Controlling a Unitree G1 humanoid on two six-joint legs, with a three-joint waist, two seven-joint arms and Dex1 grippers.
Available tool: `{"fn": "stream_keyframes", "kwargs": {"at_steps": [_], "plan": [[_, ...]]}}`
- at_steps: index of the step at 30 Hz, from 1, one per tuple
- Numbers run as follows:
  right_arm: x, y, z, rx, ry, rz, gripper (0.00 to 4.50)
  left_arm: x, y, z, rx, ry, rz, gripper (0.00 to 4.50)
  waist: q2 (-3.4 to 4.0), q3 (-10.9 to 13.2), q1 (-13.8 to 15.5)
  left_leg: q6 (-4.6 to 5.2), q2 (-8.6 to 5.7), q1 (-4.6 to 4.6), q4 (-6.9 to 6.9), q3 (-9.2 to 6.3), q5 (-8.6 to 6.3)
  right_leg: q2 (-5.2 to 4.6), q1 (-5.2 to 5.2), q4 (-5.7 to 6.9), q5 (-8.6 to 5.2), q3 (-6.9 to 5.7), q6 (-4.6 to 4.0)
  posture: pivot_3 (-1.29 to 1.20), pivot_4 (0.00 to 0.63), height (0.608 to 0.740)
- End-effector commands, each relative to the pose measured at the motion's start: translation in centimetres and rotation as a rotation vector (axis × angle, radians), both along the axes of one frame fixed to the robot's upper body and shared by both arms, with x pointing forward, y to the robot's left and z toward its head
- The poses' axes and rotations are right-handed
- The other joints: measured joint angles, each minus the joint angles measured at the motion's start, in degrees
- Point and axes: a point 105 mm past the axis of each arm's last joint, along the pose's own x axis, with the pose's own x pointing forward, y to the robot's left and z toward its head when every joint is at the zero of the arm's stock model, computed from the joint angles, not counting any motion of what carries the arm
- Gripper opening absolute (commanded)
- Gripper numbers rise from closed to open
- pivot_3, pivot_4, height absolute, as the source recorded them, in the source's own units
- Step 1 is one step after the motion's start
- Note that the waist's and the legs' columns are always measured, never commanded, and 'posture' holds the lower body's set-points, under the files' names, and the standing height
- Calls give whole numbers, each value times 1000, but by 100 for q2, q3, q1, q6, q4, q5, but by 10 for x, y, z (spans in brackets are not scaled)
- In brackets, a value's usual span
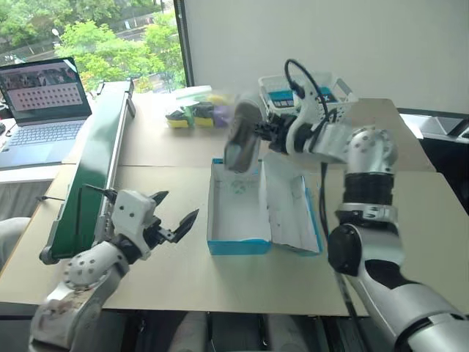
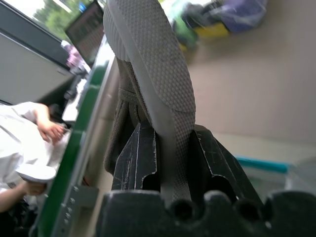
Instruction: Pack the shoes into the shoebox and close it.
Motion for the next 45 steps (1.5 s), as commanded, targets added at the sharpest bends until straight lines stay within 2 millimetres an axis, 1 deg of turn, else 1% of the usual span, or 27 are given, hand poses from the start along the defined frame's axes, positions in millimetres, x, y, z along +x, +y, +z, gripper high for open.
{"fn": "stream_keyframes", "kwargs": {"at_steps": [1, 3, 5, 8, 12, 20, 24, 26, 28, 29, 30, 31, 36, 42, 45], "plan": [[-28, 9, -11, -71, 61, 85, 412, -6, 0, 10, 39, -41, -75, 4431, 4, 2, -14, 2, 8, 1, -1, 7, -1, 6, -1, 1, 1, 2, -4, 0, 150, 733], [-31, 11, -23, -77, 102, 59, 412, -5, 0, 8, 53, -36, -92, 4431, 8, 5, -7, 3, 12, 1, -2, 9, -2, 10, -3, 4, 0, 3, -6, 0, 150, 733], [-33, 14, -30, -91, 125, 25, 412, -4, -1, 8, 56, -35, -98, 4431, 10, 6, -4, 3, 11, 0, 1, 11, -1, 9, -3, 4, 0, 4, -6, 0, 150, 733], [-32, 16, -36, -135, 144, -36, 412, -5, -9, 7, 50, -36, -122, 4431, 10, 6, 4, 3, 9, -1, 2, 13, -1, 9, -3, 3, 1, 5, -5, 0, 150, 733], [-31, 12, -38, -205, 136, -91, 412, -7, -15, 7, 42, -37, -139, 4431, 11, 7, 5, 3, 10, -1, 1, 13, -1, 10, -3, 3, 0, 5, -4, 0, 150, 733], [-33, 13, -38, -326, 96, -38, 412, -8, -19, 11, 41, -46, -149, 4431, 12, 7, -5, 4, 12, 1, 1, 16, -2, 12, -3, 2, 0, 6, -5, 0, 150, 733], [-37, 17, -49, -372, 123, 17, 412, -8, -19, 11, 47, -50, -145, 4431, 12, 7, -8, 5, 14, 1, 1, 18, -2, 14, -3, 2, 0, 7, -5, 0, 150, 733], [-38, 20, -49, -375, 126, 38, 412, -8, -19, 12, 41, -55, -141, 4431, 12, 7, -6, 5, 16, 2, 2, 18, -2, 16, -3, 2, 0, 7, -5, 0, 150, 733], [-38, 22, -48, -369, 128, 47, 1379, -8, -19, 12, 40, -58, -139, 4500, 12, 7, -1, 5, 16, 1, 2, 19, -2, 17, -3, 2, 1, 8, -5, 0, 150, 733], [-37, 23, -46, -362, 127, 48, 1543, -8, -20, 12, 39, -58, -138, 4500, 12, 7, 0, 5, 16, 1, 2, 19, -2, 17, -3, 2, 0, 8, -5, 0, 150, 733], [-37, 24, -45, -357, 127, 48, 2022, -8, -20, 12, 39, -58, -137, 4500, 12, 7, 2, 5, 16, 0, 2, 19, -2, 16, -3, 1, 1, 8, -5, 0, 150, 733], [-37, 25, -44, -351, 126, 52, 2242, -8, -20, 12, 38, -58, -136, 4500, 12, 7, 4, 5, 16, 0, 2, 19, -2, 16, -3, 1, 0, 8, -5, 0, 150, 733], [-34, 30, -37, -332, 117, 54, 4011, -8, -18, 12, 35, -60, -119, 4500, 12, 7, -4, 6, 19, 3, 2, 20, -3, 20, -3, 3, 1, 9, -5, 0, 150, 733], [-34, 44, -5, -281, -33, 80, 4011, -5, -10, 15, 19, -77, -63, 4500, 13, 8, -2, 6, 20, 1, 1, 20, -3, 20, -3, 1, 1, 9, -5, 0, 150, 733], [-38, 65, 37, -191, -287, 167, 4011, 13, 23, 26, -49, -141, 158, 4500, 14, 8, -3, 6, 20, 2, 2, 20, -3, 21, -4, 2, 1, 9, -5, 0, 150, 733]]}}
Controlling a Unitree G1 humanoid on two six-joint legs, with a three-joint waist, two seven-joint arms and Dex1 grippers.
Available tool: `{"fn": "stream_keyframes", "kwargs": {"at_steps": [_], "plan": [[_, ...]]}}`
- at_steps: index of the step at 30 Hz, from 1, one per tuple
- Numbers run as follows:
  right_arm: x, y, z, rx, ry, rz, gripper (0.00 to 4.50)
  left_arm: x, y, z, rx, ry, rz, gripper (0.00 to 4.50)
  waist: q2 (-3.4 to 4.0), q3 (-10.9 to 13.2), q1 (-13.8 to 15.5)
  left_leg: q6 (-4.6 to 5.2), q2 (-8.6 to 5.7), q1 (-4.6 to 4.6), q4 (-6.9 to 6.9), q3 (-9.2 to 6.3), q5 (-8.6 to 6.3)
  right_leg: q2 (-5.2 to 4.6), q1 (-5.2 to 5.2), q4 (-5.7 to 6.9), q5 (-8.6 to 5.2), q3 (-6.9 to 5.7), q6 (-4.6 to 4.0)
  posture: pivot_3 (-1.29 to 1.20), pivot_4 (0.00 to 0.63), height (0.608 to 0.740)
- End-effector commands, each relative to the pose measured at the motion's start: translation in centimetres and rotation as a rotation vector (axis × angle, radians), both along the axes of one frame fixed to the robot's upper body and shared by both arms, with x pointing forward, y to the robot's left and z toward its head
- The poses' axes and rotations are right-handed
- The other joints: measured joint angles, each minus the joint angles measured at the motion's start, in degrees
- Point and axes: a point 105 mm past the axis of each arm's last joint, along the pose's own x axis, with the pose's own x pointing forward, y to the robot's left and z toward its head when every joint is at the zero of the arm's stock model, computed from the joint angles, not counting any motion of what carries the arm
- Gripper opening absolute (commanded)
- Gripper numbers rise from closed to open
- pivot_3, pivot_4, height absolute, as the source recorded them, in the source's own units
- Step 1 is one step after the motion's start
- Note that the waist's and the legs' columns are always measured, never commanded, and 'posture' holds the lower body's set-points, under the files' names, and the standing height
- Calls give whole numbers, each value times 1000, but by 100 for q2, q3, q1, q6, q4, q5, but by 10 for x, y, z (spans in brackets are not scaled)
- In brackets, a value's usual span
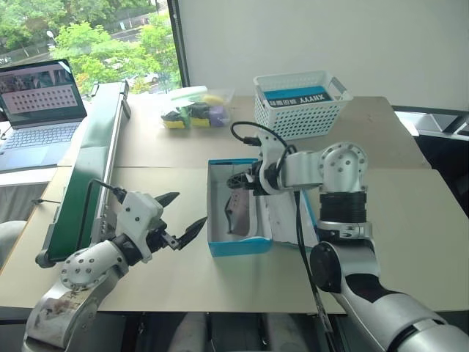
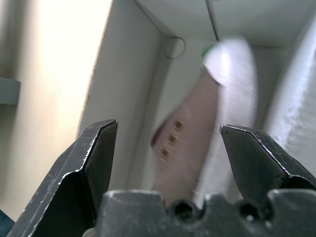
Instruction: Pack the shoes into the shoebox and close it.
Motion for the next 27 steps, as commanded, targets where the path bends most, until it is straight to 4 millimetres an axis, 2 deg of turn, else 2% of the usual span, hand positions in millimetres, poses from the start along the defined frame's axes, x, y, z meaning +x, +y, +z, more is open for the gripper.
{"fn": "stream_keyframes", "kwargs": {"at_steps": [1, 4, 7, 10, 12, 14, 15, 18, 27], "plan": [[-6, 25, 67, 115, -367, 152, 4011, 17, 41, 22, -75, -118, 259, 4500, 1, 1, 6, 0, 0, 1, 0, -1, 0, 0, 0, 0, 0, -1, 0, 0, 150, 733], [-16, 32, 79, 83, -595, 303, 4011, 25, 82, 30, -124, -171, 519, 4500, -1, 0, 7, 0, 2, 1, 1, -2, 0, 3, 0, -2, -1, -3, 2, 0, 150, 733], [-38, 36, 81, 131, -735, 500, 4011, 22, 118, 25, -150, -157, 753, 4500, -9, -5, 14, 1, 2, 1, 1, -2, -2, 3, 3, -8, -1, -4, 4, 0, 150, 733], [-70, 36, 57, 112, -762, 739, 4011, 11, 132, 17, -173, -126, 850, 4500, -11, -3, 21, 0, 2, -2, 3, -2, -3, 1, 4, -9, 0, -2, 5, 0, 150, 733], [-82, 35, 40, 115, -745, 822, 4011, 7, 137, 10, -160, -89, 885, 4500, -11, -3, 24, 0, 2, 0, 4, -3, -3, 0, 4, -7, 1, -2, 4, 0, 150, 733], [-80, 34, 26, 105, -734, 825, 4011, 5, 141, 9, -150, -86, 893, 4500, -12, -3, 23, 0, 3, 4, 4, -3, -3, 0, 5, -3, 1, -3, 4, 0, 150, 733], [-78, 34, 18, 88, -729, 823, 4269, 4, 143, 8, -150, -80, 897, 4500, -12, -3, 23, -1, 5, 8, 6, -3, -3, 2, 6, -1, 2, -3, 3, 0, 150, 733], [-63, 36, -6, 76, -670, 765, 4269, 0, 154, 1, -148, -47, 910, 4500, -19, -8, 13, -2, 8, 20, 8, -1, -2, 3, 15, -4, 2, -2, 1, 0, 150, 733], [-54, 46, -35, -8, -713, 748, 4269, -5, 163, -5, -101, -14, 939, 4500, -24, -10, 60, -9, 9, 17, 5, -3, -6, 5, 15, -10, 4, 0, -2, 0, 150, 733]]}}
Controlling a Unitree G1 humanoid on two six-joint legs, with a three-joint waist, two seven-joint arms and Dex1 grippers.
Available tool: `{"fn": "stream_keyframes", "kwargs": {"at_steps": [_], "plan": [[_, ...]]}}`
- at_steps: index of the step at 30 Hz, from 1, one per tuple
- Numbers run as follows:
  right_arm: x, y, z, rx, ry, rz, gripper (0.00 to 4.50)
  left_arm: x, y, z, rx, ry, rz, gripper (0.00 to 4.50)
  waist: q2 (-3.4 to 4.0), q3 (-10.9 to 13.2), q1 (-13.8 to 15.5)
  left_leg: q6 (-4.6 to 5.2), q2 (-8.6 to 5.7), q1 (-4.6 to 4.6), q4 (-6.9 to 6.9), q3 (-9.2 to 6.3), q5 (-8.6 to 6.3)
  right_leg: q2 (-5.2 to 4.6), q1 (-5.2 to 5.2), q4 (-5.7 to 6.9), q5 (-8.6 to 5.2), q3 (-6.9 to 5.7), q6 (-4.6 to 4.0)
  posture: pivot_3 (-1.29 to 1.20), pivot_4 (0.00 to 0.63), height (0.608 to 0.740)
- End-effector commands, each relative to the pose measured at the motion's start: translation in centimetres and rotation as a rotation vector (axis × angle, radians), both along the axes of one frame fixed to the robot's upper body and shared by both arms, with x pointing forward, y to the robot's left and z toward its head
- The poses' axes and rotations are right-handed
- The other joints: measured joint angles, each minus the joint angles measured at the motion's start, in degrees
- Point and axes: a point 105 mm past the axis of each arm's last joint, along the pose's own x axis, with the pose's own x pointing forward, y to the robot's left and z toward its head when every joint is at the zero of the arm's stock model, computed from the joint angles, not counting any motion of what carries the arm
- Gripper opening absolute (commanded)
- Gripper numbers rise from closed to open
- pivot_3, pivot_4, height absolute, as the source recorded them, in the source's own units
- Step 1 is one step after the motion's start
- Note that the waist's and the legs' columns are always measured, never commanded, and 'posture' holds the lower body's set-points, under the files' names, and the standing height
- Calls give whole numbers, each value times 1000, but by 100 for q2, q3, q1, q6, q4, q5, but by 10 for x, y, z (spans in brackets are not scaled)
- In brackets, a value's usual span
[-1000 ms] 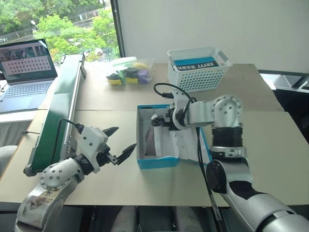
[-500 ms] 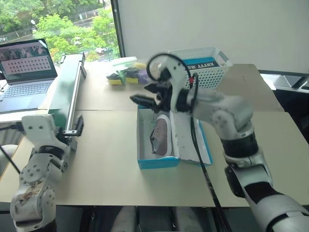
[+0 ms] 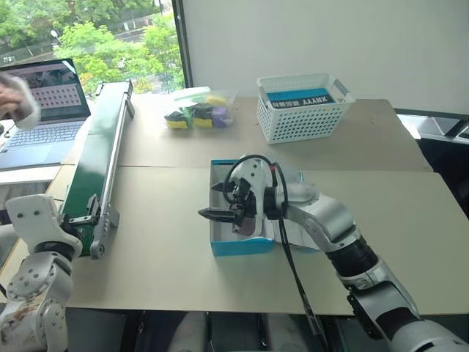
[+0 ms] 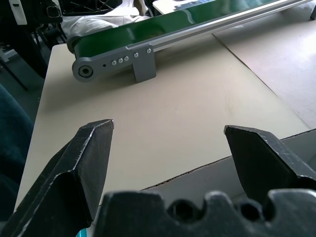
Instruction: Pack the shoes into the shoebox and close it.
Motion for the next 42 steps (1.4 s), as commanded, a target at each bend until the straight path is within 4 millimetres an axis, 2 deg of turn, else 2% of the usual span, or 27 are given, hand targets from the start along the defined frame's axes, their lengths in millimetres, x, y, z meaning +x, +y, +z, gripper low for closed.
{"fn": "stream_keyframes", "kwargs": {"at_steps": [1, 8, 30, 42], "plan": [[0, 5, 0, -8, -68, 3, 4269, -3, 5, 4, 34, 2, 19, 4500, 0, 0, -2, 0, 0, 1, 0, 0, 0, 0, 0, 0, 0, 0, 0, 0, 150, 733], [-2, 7, -4, -15, -55, 4, 4269, 0, 9, 0, 36, 26, 20, 4500, -1, -1, -6, -1, 1, 4, 0, 0, 0, 0, 1, 2, 0, 0, -1, 0, 150, 733], [1, 7, -10, -7, -14, -53, 4269, 9, 0, -10, 20, 57, -23, 4500, -2, -1, -12, -2, 1, 4, 0, 0, -1, 0, 0, 4, 1, 0, -1, 0, 150, 733], [2, 7, -11, -15, -21, -58, 4269, 9, 10, -17, -31, 59, 42, 4500, -3, -2, -10, -2, 1, 5, 0, 0, -1, 0, 1, 5, 1, 0, -1, 0, 150, 733]]}}
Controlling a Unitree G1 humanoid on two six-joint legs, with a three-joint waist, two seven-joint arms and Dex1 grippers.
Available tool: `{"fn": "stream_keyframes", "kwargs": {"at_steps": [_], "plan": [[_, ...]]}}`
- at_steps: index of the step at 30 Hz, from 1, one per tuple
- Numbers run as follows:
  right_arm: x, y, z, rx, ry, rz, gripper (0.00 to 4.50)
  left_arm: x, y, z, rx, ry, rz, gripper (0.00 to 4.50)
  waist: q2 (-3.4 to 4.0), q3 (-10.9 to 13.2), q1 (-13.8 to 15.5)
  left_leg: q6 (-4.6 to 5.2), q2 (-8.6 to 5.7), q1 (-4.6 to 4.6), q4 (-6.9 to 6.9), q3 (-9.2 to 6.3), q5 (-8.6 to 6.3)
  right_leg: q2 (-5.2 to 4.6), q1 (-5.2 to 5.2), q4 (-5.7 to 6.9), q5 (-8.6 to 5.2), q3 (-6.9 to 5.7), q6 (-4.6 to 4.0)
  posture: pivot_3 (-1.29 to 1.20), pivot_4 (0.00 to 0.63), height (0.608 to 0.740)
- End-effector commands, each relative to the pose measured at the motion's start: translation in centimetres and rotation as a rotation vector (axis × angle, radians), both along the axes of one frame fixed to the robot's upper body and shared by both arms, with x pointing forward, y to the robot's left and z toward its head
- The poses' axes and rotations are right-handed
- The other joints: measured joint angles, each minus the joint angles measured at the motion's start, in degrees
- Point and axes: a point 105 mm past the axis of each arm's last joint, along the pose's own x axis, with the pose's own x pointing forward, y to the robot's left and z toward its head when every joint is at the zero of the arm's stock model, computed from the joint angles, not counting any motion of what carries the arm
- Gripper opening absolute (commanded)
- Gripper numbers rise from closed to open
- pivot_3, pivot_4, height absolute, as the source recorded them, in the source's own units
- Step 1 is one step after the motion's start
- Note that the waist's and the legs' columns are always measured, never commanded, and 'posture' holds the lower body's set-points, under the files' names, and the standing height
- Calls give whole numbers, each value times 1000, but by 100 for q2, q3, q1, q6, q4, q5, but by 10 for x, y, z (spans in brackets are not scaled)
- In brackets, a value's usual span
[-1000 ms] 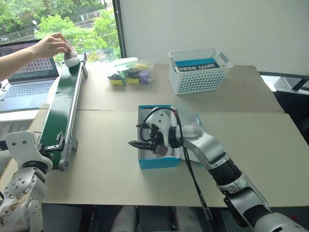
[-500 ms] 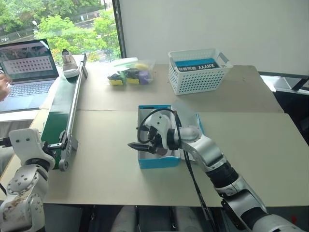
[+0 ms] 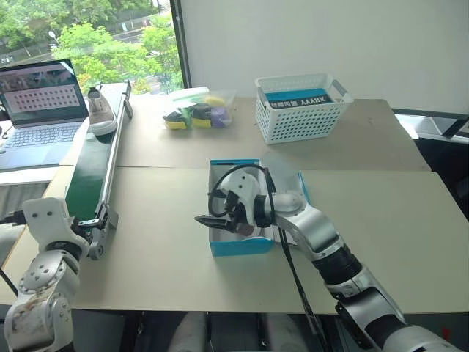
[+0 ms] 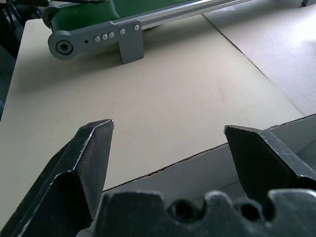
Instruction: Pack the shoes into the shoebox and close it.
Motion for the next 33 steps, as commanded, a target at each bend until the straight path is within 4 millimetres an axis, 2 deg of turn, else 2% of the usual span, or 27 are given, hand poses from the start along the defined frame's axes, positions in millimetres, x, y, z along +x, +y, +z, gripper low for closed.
{"fn": "stream_keyframes", "kwargs": {"at_steps": [1, 33], "plan": [[-1, 1, 8, 30, -18, 1, 4269, -1, 8, 6, 8, -18, 40, 4500, 0, 0, 0, 0, 0, 0, 0, 0, 0, 0, 0, 0, 0, 0, 0, 0, 150, 733], [-1, 1, 8, 33, -27, -14, 4269, 1, 16, -14, -50, 34, 113, 4500, -2, -2, 1, 0, 0, 1, 0, 0, 0, 0, 0, 2, 0, 0, 0, 0, 150, 733]]}}
